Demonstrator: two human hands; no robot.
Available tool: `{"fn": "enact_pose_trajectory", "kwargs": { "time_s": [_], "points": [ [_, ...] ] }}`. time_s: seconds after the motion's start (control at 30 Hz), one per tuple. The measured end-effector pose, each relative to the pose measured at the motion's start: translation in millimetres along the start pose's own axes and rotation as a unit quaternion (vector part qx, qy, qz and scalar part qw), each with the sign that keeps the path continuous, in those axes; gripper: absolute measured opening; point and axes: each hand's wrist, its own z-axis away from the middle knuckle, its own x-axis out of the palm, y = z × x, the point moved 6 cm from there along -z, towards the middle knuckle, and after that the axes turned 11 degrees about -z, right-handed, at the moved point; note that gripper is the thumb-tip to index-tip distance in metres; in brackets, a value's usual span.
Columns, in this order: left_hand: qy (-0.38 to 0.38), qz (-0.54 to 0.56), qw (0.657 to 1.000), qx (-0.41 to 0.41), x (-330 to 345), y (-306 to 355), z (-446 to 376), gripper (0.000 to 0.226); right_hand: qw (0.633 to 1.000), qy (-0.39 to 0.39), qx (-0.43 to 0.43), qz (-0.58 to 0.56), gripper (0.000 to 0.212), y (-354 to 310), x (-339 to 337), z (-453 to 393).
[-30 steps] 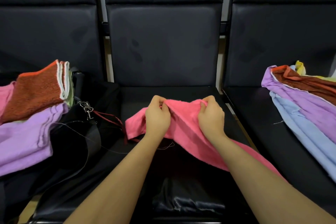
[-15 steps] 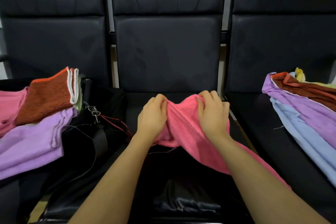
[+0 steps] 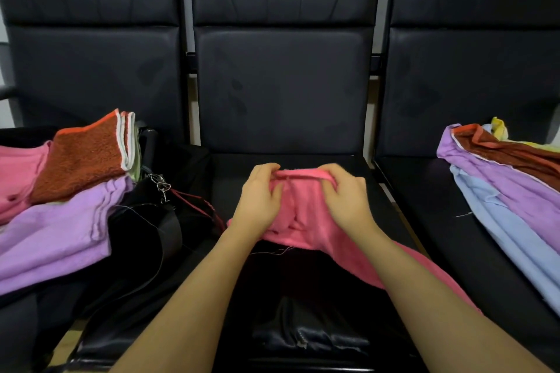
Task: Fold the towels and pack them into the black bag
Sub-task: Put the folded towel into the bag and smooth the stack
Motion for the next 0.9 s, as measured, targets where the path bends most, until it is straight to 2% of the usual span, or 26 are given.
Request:
{"fn": "enact_pose_trajectory", "kwargs": {
  "time_s": [0.1, 0.17, 0.23, 0.3, 0.37, 0.43, 0.5, 0.6, 0.63, 0.7, 0.8, 0.9],
  "points": [
    [-0.083, -0.006, 0.996, 0.031, 21, 0, 4, 0.067, 0.993, 0.076, 0.035, 0.088, 0.024, 2, -19, -2],
    [-0.134, -0.046, 0.989, 0.05, 37, 1, 8, 0.07, 0.971, 0.068, 0.066, 0.221, 0.032, 12, -23, -3],
    [-0.177, -0.14, 0.971, 0.074, 52, 0, 16, 0.062, 0.942, 0.033, 0.084, 0.323, 0.042, 24, -23, -1],
    [-0.216, -0.248, 0.94, 0.092, 65, -5, 24, 0.054, 0.943, 0.006, 0.053, 0.327, 0.042, 33, -18, 2],
    [-0.237, -0.321, 0.911, 0.107, 75, -10, 29, 0.049, 0.955, -0.041, 0.0, 0.294, 0.032, 36, -9, 5],
    [-0.232, -0.349, 0.901, 0.109, 80, -13, 30, 0.046, 0.946, -0.123, -0.037, 0.297, 0.02, 38, 6, 10],
    [-0.224, -0.365, 0.897, 0.107, 81, -14, 29, 0.042, 0.922, -0.213, -0.04, 0.319, 0.019, 45, 21, 17],
    [-0.206, -0.407, 0.884, 0.104, 81, -17, 22, 0.032, 0.92, -0.259, -0.009, 0.294, 0.028, 56, 28, 22],
    [-0.193, -0.404, 0.889, 0.092, 80, -18, 19, 0.028, 0.925, -0.256, -0.004, 0.279, 0.034, 58, 28, 22],
    [-0.142, -0.345, 0.926, 0.051, 70, -19, 11, 0.021, 0.931, -0.25, 0.008, 0.266, 0.051, 58, 27, 21],
    [-0.071, -0.16, 0.984, -0.045, 45, -12, 4, 0.015, 0.931, -0.254, 0.023, 0.261, 0.071, 57, 27, 23],
    [-0.022, -0.04, 0.996, -0.074, 24, -1, -2, 0.014, 0.929, -0.245, 0.003, 0.278, 0.076, 51, 26, 23]
  ]
}}
